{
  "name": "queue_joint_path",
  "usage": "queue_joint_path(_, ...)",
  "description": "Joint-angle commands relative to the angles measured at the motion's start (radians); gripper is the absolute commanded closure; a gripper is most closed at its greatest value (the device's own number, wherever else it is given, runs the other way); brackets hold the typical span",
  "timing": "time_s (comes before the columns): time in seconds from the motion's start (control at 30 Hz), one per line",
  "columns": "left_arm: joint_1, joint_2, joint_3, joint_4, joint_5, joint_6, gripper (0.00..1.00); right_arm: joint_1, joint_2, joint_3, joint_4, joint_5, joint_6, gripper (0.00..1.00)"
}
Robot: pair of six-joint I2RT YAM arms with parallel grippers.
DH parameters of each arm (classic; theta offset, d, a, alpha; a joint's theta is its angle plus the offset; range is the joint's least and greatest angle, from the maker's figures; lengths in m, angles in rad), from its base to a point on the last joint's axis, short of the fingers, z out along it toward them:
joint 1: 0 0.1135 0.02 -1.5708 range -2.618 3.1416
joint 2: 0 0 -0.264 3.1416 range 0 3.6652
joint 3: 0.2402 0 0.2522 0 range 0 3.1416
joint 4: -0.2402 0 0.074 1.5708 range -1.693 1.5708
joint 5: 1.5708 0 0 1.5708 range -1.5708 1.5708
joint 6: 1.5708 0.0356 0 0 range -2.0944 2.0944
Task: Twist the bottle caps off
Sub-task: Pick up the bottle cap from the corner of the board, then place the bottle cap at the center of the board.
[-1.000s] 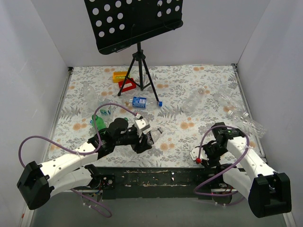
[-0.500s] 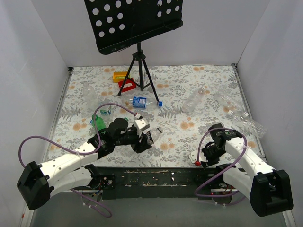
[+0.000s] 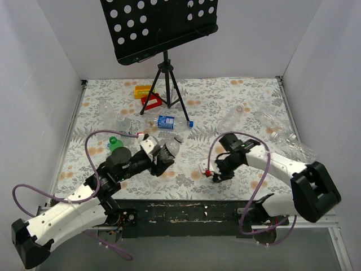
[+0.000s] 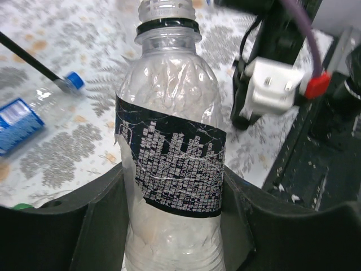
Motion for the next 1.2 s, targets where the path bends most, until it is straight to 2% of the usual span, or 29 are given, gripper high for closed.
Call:
queue_joint_path(0.0,-0.001,-0.122,-0.007,0.031,-0.188,-0.021,0.91,0.240,0.157,0.132,0.422,0.032,0.473,0.83)
queue_joint_path(0.1,-0.001,-0.209,-0.001,-0.007,-0.317,-0.049,0.92,0.324,0.316,0.278,0.553,0.118,0.668,0.82)
queue_joint_path(0.2,-0.003,-0.312,0.002,-0.045,-0.435,-0.078,0.92,0.352,0.506,0.465,0.569,0.195,0.851,0.82)
queue_joint_path(0.27,-0.003,-0.372,0.002,-0.055,-0.470,-0.087,0.92,0.366,0.629,0.583,0.567,0.215,0.905,0.84)
queue_joint_path(0.4,-0.003,-0.427,0.024,-0.081,-0.498,-0.106,0.92,0.412,0.775,0.755,0.589,0.278,0.971,0.83)
queue_joint_path(0.5,-0.003,-0.424,0.030,-0.096,-0.493,-0.118,0.92,0.435,0.898,0.916,0.525,0.294,1.012,0.77)
queue_joint_path(0.57,-0.003,-0.418,0.037,-0.101,-0.483,-0.121,0.92,0.438,0.942,1.003,0.480,0.285,1.035,0.66)
queue_joint_path(0.73,-0.003,-0.420,0.036,-0.096,-0.443,-0.138,0.92,0.402,0.817,0.932,0.492,0.183,1.054,0.34)
queue_joint_path(0.9,-0.004,-0.401,0.010,-0.052,-0.323,-0.169,0.92,0.310,0.584,0.727,0.462,0.010,1.002,0.32)
queue_joint_path(1.17,-0.003,-0.265,-0.053,0.089,-0.119,-0.207,0.92,0.073,0.228,0.404,0.259,-0.316,0.659,0.31)
